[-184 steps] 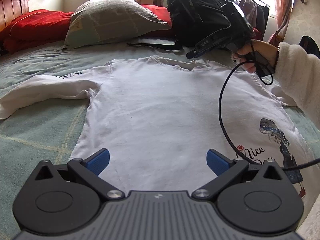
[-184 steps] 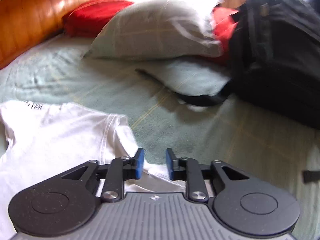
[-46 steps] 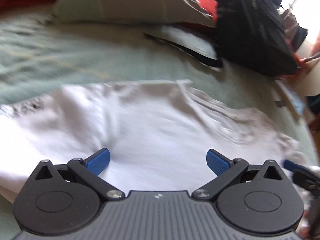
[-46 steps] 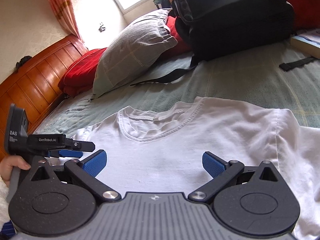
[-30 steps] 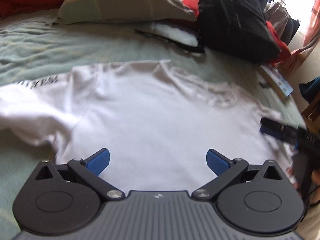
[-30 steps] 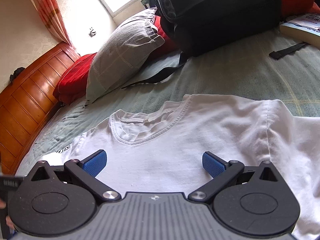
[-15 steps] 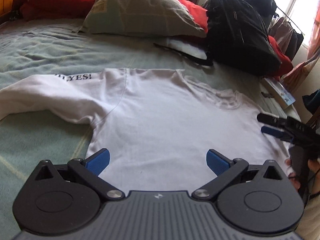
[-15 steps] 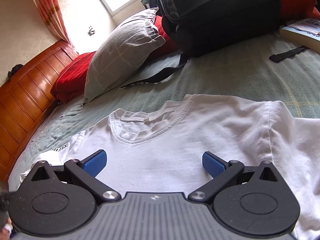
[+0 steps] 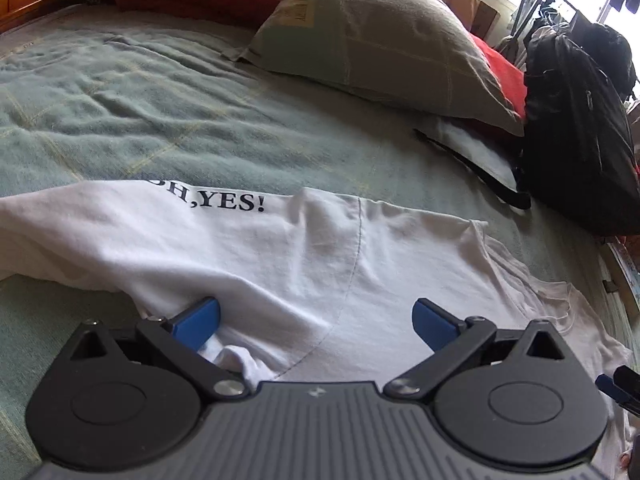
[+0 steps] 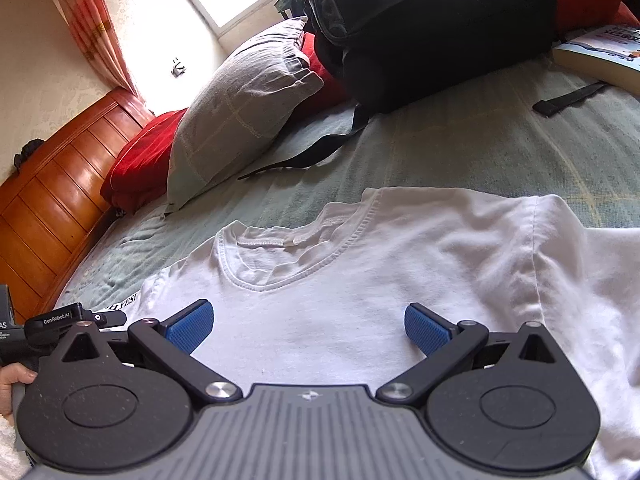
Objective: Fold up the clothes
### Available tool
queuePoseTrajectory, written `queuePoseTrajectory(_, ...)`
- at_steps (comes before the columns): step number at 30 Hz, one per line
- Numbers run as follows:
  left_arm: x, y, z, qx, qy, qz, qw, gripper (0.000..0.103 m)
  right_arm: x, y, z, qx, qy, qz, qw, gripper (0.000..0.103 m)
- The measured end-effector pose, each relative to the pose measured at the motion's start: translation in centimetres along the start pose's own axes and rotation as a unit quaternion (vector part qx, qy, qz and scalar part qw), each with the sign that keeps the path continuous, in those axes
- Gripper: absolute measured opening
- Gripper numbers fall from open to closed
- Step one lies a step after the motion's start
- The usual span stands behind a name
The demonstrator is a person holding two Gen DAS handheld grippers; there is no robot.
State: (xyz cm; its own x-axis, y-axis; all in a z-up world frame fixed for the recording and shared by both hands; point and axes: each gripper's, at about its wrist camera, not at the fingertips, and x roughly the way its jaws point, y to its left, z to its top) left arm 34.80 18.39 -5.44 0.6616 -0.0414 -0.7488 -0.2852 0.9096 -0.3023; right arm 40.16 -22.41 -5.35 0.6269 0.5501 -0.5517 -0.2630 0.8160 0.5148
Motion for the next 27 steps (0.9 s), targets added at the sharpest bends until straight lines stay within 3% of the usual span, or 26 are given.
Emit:
queuePoseTrajectory(8,-3.5,-3.1,-3.1,0.063,0.031,-0.081,0.9942,0.102,0.1,0.4,-0.1,-0.010,0.002,-0.004,1.000,0.103)
queuePoseTrajectory(10,-2.9,-3.0,-4.0,0.064,0.051,-0.059,0.9949,0.102,0.1,0.7,-0.1,-0.019,0.010,0.004,1.000,0.103)
queuePoseTrajectory(11,-2.4,-2.5,-4.3,0.057,0.060,-0.032,0.9961,0.102,0.0,0.8,-0.2,-0.023,0.014,0.008,1.000,0.103)
queuePoseTrajectory(13,-2.6,-1.9,-4.7,0.051,0.054,-0.002,0.9972,0.102,0.0,1.5,-0.3,-0.039,0.036,0.038,0.998,0.103)
queuePoseTrajectory(16,-4.2,-2.3,-4.8,0.053,0.038,0.014,0.9978,0.102,-0.1,3.4,-1.1,-0.083,0.087,0.102,0.987,0.103)
queuePoseTrajectory(19,-6.0,-3.5,-5.0,0.070,0.023,-0.018,0.9971,0.102,-0.5,6.1,-2.5,-0.152,0.124,0.151,0.969,0.103)
queuePoseTrajectory(23,-6.0,-5.6,-6.3,0.110,0.043,-0.041,0.9921,0.102,-0.6,9.0,-5.0,-0.236,0.151,0.156,0.947,0.103)
queuePoseTrajectory(27,-4.9,-5.1,-8.6,0.125,0.089,-0.005,0.9882,0.102,-0.3,9.9,-5.9,-0.258,0.169,0.142,0.941,0.103)
